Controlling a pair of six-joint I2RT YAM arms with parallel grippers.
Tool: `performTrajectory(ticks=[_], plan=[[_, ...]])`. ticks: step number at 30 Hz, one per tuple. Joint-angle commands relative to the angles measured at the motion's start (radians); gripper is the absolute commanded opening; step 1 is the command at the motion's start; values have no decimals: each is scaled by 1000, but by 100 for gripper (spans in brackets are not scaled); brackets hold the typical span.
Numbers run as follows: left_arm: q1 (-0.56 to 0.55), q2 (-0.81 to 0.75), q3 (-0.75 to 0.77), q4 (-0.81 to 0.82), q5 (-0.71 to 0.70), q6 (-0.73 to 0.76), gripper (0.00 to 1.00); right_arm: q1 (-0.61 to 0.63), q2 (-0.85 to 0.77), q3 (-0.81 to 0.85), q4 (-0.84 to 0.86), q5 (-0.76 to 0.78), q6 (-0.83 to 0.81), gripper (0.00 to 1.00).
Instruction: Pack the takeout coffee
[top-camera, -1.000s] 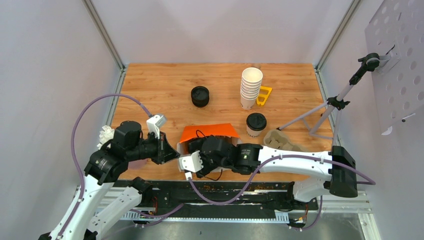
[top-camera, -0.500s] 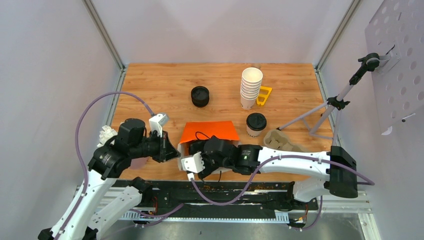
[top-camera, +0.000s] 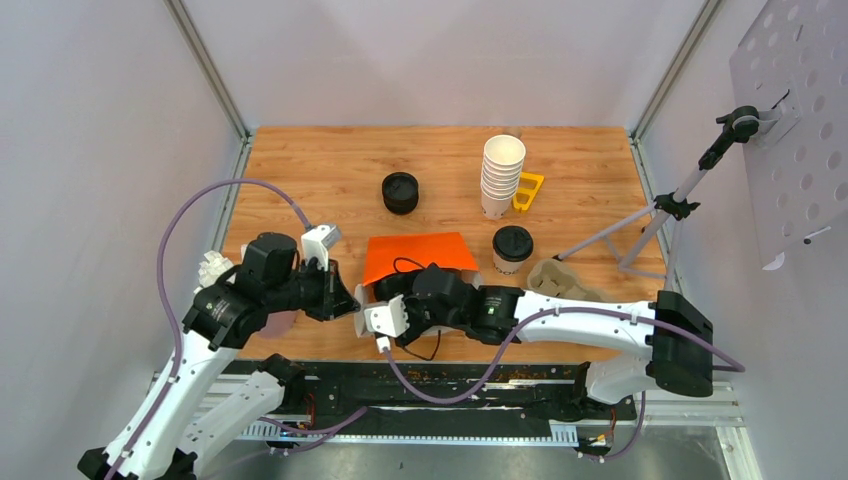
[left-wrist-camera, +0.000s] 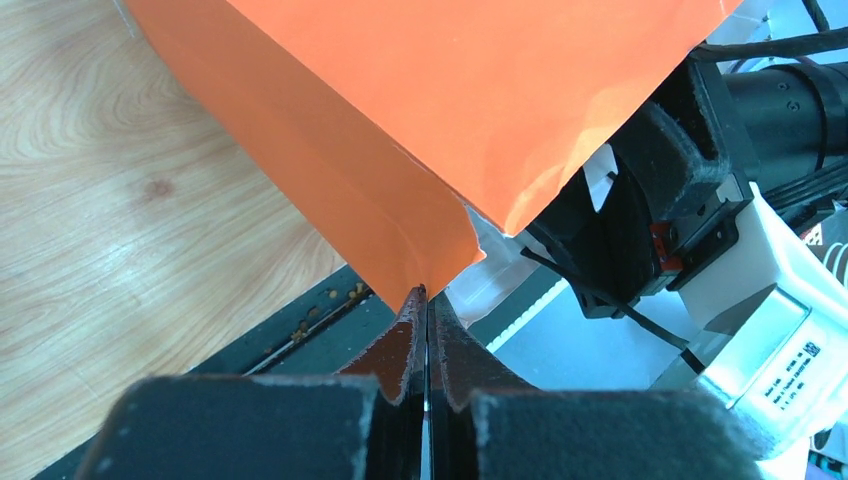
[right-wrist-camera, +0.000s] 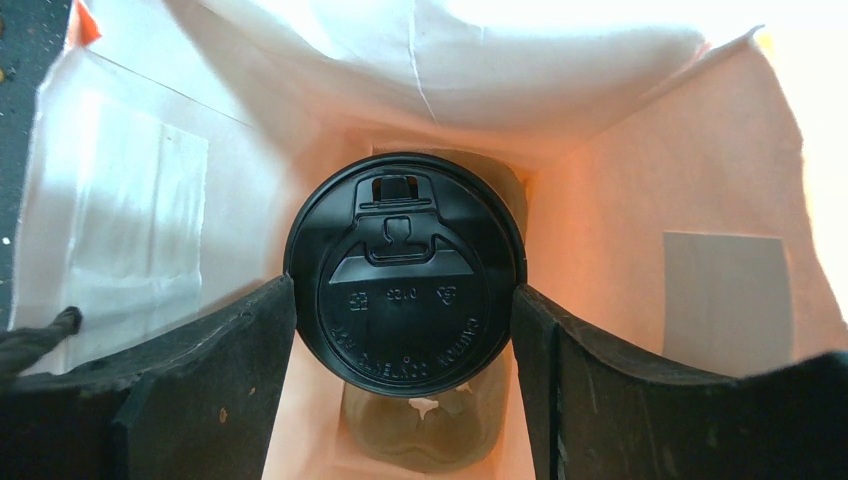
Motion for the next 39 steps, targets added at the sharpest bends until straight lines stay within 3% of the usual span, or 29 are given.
performTrajectory(ticks=[1,26,39], plan=[[3,15,50,12,-13,4,0,-27,8,-4,79,-42,-48,57],[2,67,84,1,-60,6,0,-85,58,7,155,-166,-91,57],[4,81,117,-32,-97,33,0,-146,-34,-40,121,-165,-57,57]])
